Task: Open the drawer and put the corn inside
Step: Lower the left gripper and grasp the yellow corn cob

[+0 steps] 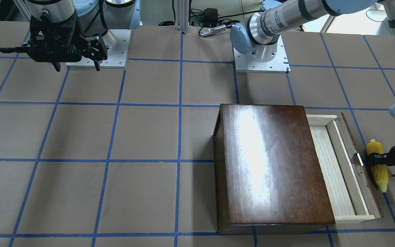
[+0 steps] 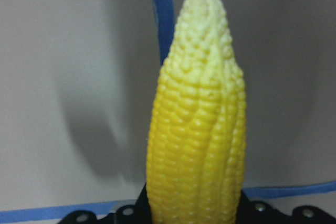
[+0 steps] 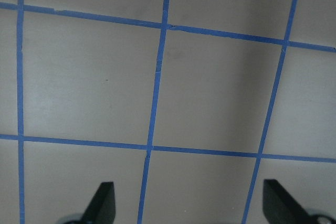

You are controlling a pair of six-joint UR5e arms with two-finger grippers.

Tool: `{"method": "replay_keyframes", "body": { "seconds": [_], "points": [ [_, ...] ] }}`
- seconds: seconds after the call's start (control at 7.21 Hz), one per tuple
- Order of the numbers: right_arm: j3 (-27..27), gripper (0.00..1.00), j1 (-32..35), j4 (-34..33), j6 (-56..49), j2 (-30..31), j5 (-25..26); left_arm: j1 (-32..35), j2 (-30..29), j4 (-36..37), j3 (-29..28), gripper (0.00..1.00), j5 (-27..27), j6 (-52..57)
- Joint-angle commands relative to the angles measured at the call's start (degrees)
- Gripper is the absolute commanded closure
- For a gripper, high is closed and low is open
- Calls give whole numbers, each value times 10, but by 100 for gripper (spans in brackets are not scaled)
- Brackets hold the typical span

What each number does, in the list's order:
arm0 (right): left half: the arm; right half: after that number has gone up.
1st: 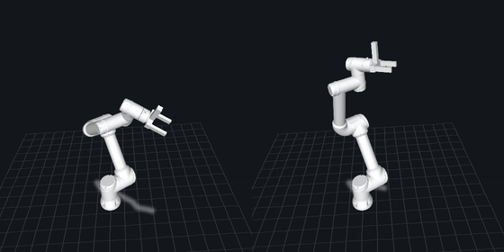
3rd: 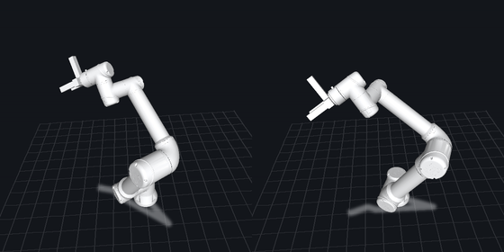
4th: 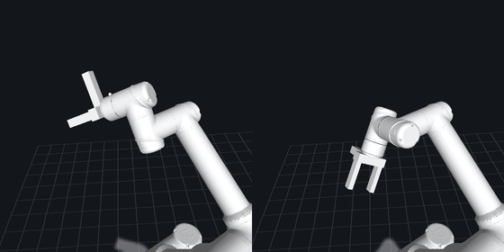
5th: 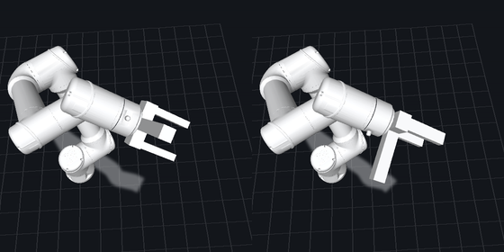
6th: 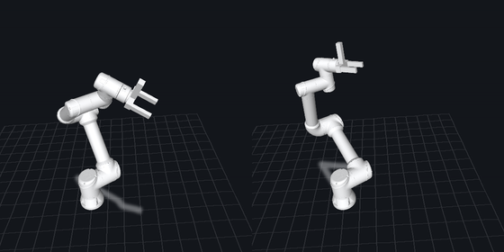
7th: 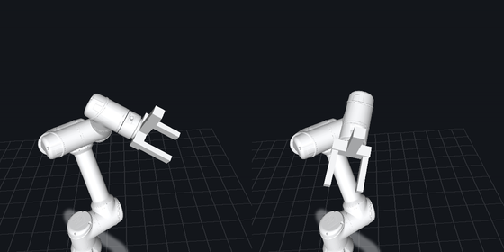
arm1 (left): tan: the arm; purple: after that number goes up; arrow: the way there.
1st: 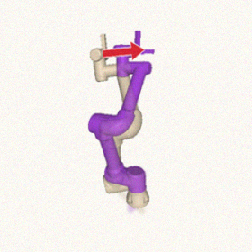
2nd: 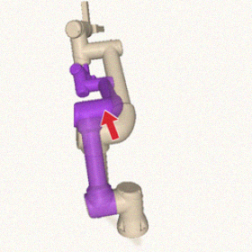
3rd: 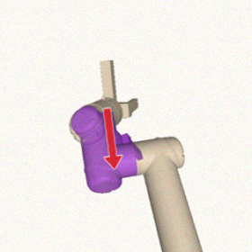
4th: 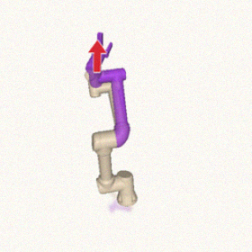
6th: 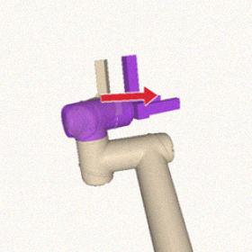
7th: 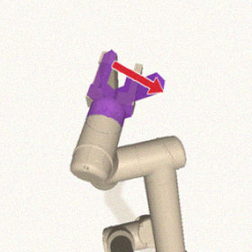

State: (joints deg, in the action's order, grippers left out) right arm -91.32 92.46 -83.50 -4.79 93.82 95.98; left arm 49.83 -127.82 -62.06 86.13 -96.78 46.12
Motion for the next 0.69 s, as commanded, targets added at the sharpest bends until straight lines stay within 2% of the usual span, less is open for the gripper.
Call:
{"method": "replay_keyframes", "body": {
  "seconds": [0.0, 0.55],
  "points": [
    [0, 0, 0, 0, 0, 0, 0, 0, 1, 0, 0, 100, 0, 0],
    [0, 0, 0, 0, 0, 1, 1, 2, 13, -3, -6, 100, 0, -4]
  ]
}}
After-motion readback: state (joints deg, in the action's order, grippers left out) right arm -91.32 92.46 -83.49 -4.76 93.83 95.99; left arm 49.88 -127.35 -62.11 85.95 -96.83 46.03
